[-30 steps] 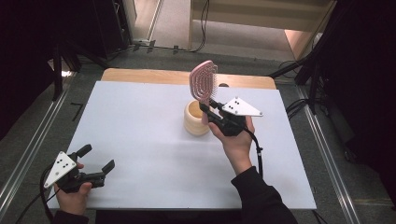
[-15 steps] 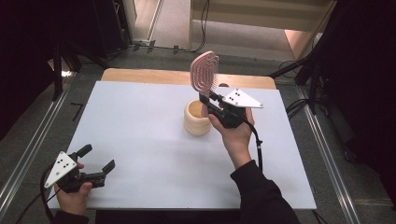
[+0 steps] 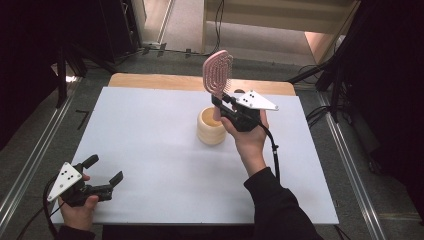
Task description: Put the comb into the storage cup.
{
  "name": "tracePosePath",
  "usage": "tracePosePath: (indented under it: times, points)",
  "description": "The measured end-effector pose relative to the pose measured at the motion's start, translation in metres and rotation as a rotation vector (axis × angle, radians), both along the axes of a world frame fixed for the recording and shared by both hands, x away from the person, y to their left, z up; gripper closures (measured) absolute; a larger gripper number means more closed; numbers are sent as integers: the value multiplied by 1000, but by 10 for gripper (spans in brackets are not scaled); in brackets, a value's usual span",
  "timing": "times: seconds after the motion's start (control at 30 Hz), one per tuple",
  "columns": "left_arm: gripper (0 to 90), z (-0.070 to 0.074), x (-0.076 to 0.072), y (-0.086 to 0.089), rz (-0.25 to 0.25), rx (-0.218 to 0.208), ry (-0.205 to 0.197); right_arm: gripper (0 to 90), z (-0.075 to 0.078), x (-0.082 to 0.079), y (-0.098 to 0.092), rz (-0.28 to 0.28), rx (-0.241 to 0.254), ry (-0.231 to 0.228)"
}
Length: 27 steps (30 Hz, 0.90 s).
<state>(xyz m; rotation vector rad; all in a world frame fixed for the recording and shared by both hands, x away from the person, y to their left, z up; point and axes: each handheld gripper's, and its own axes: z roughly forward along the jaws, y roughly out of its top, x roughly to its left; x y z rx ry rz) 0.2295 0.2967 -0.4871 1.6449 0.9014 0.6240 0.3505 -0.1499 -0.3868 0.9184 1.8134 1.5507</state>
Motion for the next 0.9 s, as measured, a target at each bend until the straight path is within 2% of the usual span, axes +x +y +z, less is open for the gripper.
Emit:
tracePosePath:
  times: [0.47, 0.9]
  points:
    - [7, 0, 0, 0, -4, 5, -2, 683, -12, 10, 1, 3, 12, 23]
    - [7, 0, -1, -1, -3, 5, -4, 682, -27, 17, 1, -8, -5, 52]
